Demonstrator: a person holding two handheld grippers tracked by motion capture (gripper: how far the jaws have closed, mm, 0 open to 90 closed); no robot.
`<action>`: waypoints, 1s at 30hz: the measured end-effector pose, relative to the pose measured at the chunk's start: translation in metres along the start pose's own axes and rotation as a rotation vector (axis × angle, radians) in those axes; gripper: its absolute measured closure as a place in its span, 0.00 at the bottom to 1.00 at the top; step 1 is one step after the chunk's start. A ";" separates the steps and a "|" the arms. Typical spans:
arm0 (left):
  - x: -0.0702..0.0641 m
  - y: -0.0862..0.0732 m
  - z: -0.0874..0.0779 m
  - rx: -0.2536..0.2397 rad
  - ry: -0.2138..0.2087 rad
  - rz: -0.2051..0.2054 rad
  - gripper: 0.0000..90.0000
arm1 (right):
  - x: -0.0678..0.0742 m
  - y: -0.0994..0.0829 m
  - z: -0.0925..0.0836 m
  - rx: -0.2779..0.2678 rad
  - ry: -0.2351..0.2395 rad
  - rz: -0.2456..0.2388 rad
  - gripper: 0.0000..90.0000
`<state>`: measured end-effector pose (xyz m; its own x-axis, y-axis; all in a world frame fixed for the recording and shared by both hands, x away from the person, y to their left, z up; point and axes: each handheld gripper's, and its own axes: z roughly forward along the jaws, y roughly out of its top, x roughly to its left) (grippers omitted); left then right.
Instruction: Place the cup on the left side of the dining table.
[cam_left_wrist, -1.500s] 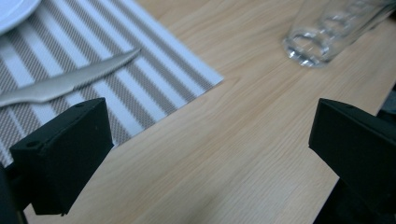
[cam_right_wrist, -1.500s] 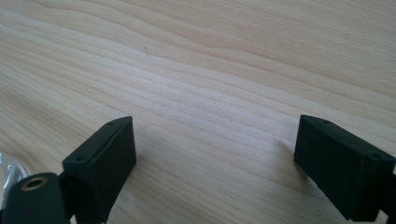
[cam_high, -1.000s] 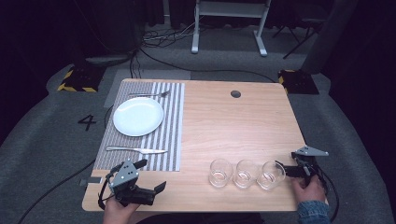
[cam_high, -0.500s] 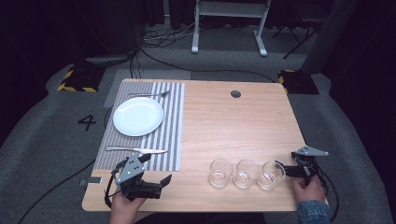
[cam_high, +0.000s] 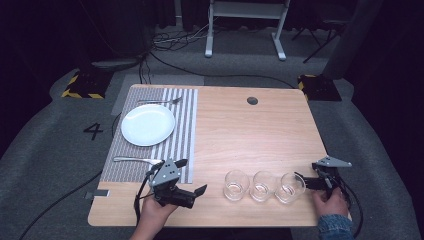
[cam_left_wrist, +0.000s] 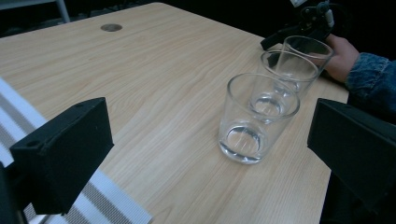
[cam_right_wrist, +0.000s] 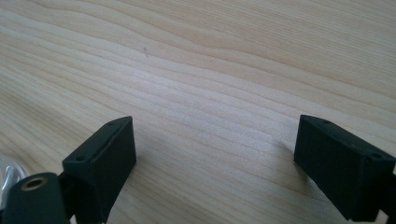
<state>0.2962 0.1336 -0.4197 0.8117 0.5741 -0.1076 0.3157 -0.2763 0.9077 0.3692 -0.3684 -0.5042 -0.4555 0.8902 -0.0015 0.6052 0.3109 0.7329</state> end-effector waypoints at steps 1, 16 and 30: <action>0.000 0.000 0.000 0.000 0.000 0.000 0.00 | 0.000 0.000 0.000 0.000 0.000 0.000 0.15; -0.011 0.016 0.048 0.042 -0.060 0.043 0.00 | -0.001 0.000 0.000 0.001 0.003 -0.001 0.14; -0.023 0.020 0.093 0.073 -0.149 0.002 0.00 | -0.001 0.001 0.000 0.002 0.004 0.000 0.14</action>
<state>0.3297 0.0434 -0.4371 0.8745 0.4545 -0.1692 0.3441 -0.3356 0.8769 0.3702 -0.3688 -0.5041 -0.4582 0.8888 0.0014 0.6065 0.3116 0.7315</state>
